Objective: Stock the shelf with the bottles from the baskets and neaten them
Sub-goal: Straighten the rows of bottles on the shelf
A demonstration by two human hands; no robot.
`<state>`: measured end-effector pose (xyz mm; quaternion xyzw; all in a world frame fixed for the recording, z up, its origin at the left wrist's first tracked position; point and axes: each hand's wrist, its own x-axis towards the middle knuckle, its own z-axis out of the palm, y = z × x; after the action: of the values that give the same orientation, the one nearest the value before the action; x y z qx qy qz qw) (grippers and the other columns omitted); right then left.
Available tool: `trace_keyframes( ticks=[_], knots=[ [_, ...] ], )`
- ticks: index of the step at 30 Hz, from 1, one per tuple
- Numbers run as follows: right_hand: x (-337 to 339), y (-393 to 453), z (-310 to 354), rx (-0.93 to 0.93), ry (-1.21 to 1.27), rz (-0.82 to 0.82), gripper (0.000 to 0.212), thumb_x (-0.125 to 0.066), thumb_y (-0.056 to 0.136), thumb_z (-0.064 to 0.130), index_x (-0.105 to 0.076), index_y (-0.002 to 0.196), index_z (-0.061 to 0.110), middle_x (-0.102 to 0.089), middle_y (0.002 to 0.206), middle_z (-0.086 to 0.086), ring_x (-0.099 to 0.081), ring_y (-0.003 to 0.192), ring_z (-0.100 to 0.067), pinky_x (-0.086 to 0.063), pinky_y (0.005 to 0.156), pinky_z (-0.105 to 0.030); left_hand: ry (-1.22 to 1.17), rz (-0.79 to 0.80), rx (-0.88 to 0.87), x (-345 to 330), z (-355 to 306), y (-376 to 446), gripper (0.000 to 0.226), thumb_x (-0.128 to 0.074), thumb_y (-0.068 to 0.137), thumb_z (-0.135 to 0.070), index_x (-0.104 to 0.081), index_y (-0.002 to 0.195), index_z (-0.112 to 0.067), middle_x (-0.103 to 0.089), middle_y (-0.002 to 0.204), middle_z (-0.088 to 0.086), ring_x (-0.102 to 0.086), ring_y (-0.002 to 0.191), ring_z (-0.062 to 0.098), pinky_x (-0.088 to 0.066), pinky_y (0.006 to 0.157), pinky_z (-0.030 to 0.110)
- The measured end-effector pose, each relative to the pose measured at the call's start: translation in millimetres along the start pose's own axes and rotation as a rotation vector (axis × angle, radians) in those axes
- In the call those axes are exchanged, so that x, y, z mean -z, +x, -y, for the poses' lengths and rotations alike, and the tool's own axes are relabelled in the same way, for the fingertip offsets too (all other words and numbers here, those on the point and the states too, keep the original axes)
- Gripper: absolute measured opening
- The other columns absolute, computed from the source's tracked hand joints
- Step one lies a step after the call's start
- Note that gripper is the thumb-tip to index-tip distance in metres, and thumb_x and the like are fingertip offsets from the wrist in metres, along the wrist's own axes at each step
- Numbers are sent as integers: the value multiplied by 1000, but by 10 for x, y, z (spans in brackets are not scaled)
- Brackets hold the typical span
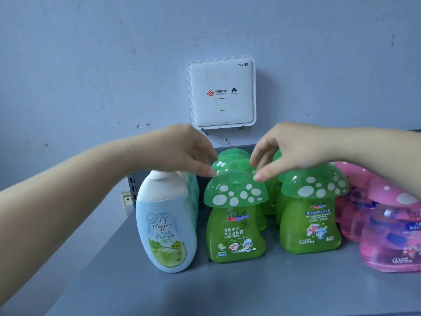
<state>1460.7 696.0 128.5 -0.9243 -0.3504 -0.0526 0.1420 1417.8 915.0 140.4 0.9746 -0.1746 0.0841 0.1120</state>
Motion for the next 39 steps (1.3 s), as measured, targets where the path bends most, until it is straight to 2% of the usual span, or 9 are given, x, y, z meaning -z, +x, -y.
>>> trace_keyframes(
  ticks=[2,4,9,14,18,23,28,33,39],
  knots=[
    [104,51,-68,0,72,-56,24,-75,74,36,-68,95,27,-73,85,15,-65,79,3,-44,72,-7,-34,-78,6,126,-11,59,20,-73,76,-32,-68,95,-32,-73,88,-16,-67,85,1,-50,89,24],
    [145,129,-126,-13,25,-72,23,-74,75,33,-67,97,26,-73,87,13,-66,84,-1,-45,75,-10,-21,-81,8,168,-23,154,21,-73,77,-32,-68,97,-30,-73,89,-11,-67,84,4,-51,89,25],
    [16,352,-171,-50,-253,56,40,-74,76,37,-65,111,20,-69,91,11,-63,88,-8,-45,72,-16,158,92,-3,-24,-54,445,27,-69,82,-33,-66,107,-23,-74,93,-2,-64,86,7,-47,85,22],
    [-39,419,-154,-77,-306,96,47,-74,76,38,-63,116,15,-71,101,5,-63,85,-13,-47,72,-22,243,153,-9,-172,6,621,28,-65,83,-22,-66,110,-18,-74,88,1,-65,86,14,-51,85,30],
    [-63,423,-148,-70,-284,73,46,-74,75,37,-65,113,13,-72,98,4,-62,80,-11,-45,67,-16,226,138,-4,-205,60,615,31,-67,83,-21,-65,113,-17,-74,91,2,-62,80,10,-50,80,27],
    [-96,451,-128,-56,-272,42,43,-74,77,35,-65,113,13,-72,95,4,-61,76,-10,-45,65,-14,193,118,5,-203,129,589,30,-70,81,-22,-66,110,-18,-74,90,1,-55,60,-8,-47,71,19],
    [-120,491,-112,-47,-269,34,40,-73,79,32,-66,113,13,-72,96,4,-61,76,-10,-43,62,-12,166,128,32,-179,147,536,33,-72,80,-24,-66,111,-18,-74,89,3,-66,85,14,-50,80,26],
    [-125,500,-97,-41,-272,32,41,-73,79,32,-66,114,12,-72,97,3,-61,79,-11,-44,65,-15,150,117,33,-183,192,534,31,-74,78,-25,-67,107,-18,-74,89,2,-56,58,-9,-44,63,10],
    [-129,496,-83,-42,-274,29,39,-72,78,32,-67,112,12,-73,96,3,-64,81,-13,-46,66,-16,155,128,36,-169,177,521,32,-73,78,-25,-66,109,-18,-74,91,2,-65,80,12,-49,77,23]
  ],
)
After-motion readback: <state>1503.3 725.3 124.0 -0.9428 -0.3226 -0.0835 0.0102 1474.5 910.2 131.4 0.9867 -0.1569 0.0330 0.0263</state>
